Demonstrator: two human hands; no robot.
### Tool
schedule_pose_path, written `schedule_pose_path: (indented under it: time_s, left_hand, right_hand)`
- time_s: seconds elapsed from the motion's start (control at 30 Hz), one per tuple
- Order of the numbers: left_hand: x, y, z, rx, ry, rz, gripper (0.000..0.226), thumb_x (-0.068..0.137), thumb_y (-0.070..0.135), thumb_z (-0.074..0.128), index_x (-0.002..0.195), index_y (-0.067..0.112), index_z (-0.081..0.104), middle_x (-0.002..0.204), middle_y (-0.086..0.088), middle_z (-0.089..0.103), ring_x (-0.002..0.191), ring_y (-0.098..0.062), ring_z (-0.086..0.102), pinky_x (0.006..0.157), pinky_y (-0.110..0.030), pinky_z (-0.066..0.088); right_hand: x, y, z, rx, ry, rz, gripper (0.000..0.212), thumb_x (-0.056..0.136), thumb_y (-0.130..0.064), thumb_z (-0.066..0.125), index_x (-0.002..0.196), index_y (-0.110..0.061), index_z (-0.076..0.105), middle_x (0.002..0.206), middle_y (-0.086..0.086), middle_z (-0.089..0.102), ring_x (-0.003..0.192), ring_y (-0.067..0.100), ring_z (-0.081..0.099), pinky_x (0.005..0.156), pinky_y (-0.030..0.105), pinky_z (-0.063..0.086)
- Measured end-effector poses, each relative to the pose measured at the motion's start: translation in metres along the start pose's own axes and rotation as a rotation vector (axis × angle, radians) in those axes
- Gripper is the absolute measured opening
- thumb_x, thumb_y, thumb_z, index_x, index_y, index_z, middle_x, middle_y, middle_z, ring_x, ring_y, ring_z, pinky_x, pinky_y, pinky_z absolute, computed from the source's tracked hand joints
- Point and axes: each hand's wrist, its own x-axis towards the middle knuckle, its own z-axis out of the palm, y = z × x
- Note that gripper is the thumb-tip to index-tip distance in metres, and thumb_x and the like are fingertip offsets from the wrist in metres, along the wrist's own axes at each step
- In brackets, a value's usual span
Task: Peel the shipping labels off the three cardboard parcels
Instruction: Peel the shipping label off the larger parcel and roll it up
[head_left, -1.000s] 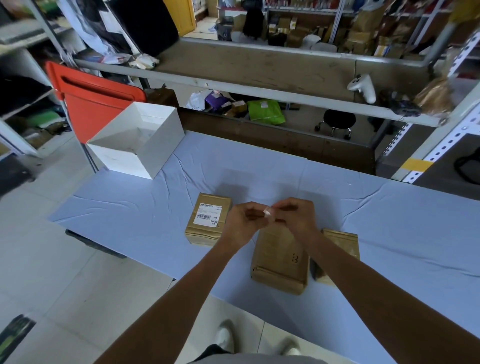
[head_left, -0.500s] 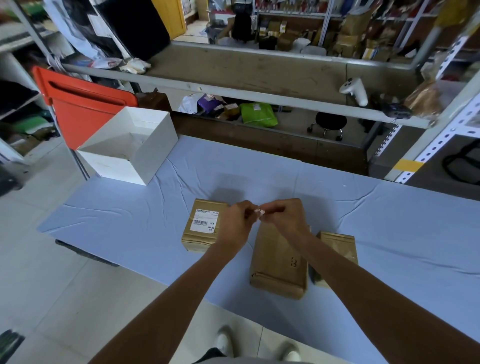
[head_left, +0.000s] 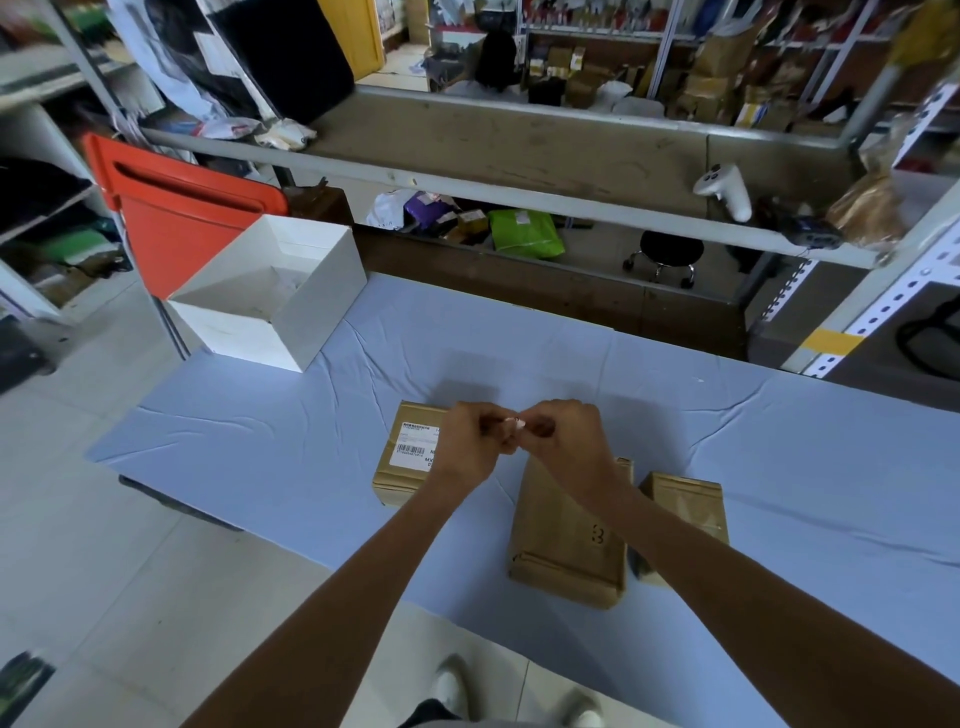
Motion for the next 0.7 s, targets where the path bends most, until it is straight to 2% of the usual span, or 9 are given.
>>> schedule_pose_path:
  time_s: [0.1,0.23,0.33,0.43,0.53,0.6,0.7]
  left_hand:
    - [-0.001,-0.002,0.001,0.091,-0.003,0.008,0.015,0.091,-0.003,0.056,0.097,-0.014,0.065,0.064,-0.004,0.06,0.043,0.002,0.057,0.047,-0.006,0.045]
    - [0.002,-0.006,0.001,0.374,0.003,0.025,0.014,0.095,0.01,0.054,0.098,0.002,0.064,0.081,-0.009,0.068,0.062,-0.011,0.059,0.06,-0.019,0.048]
    - [0.007,-0.008,-0.003,0.423,0.021,0.025,0.008,0.092,0.005,0.053,0.089,0.009,0.06,0.075,0.0,0.063,0.059,-0.004,0.053,0.052,-0.009,0.039]
    - [0.01,-0.008,-0.01,0.443,0.021,0.024,0.013,0.088,0.001,0.055,0.082,0.012,0.057,0.071,0.002,0.06,0.056,-0.001,0.051,0.049,-0.01,0.036]
    - [0.013,-0.005,-0.018,0.299,-0.017,0.004,0.012,0.086,-0.004,0.058,0.079,0.003,0.064,0.072,-0.008,0.064,0.056,-0.005,0.055,0.05,-0.007,0.042]
    - [0.014,-0.003,-0.024,0.221,-0.055,0.02,0.008,0.086,-0.006,0.06,0.085,-0.007,0.068,0.075,-0.012,0.065,0.058,-0.009,0.058,0.053,-0.007,0.046]
    - [0.017,0.0,-0.034,0.11,-0.063,0.029,0.011,0.087,-0.005,0.061,0.092,-0.011,0.069,0.081,-0.016,0.068,0.06,-0.007,0.061,0.057,-0.007,0.049]
  right_hand:
    - [-0.004,-0.002,0.001,-0.092,-0.057,0.005,0.02,0.089,-0.016,0.063,0.082,-0.003,0.075,0.076,0.013,0.07,0.07,0.026,0.062,0.072,0.043,0.048]
    - [-0.002,-0.011,0.003,-0.078,-0.058,0.069,0.02,0.091,-0.015,0.061,0.093,-0.002,0.076,0.087,0.014,0.073,0.079,0.027,0.066,0.079,0.04,0.049]
    - [0.005,-0.017,0.006,-0.047,-0.05,0.079,0.022,0.091,-0.014,0.061,0.091,0.005,0.073,0.088,0.021,0.072,0.082,0.034,0.066,0.081,0.046,0.048]
    - [0.006,-0.02,0.012,-0.026,-0.035,0.078,0.02,0.09,-0.012,0.062,0.089,0.006,0.072,0.085,0.021,0.071,0.078,0.034,0.065,0.078,0.047,0.049]
    - [0.006,-0.018,0.019,0.019,0.012,0.155,0.012,0.086,-0.007,0.066,0.087,0.002,0.073,0.083,0.016,0.072,0.077,0.029,0.065,0.073,0.038,0.051]
    - [0.008,-0.016,0.024,0.029,0.035,0.2,0.009,0.085,-0.003,0.067,0.086,0.0,0.074,0.083,0.014,0.072,0.075,0.023,0.064,0.067,0.023,0.047]
    - [0.016,-0.018,0.029,0.054,0.076,0.241,0.006,0.083,-0.002,0.069,0.082,-0.002,0.075,0.079,0.011,0.072,0.068,0.016,0.061,0.059,0.007,0.039]
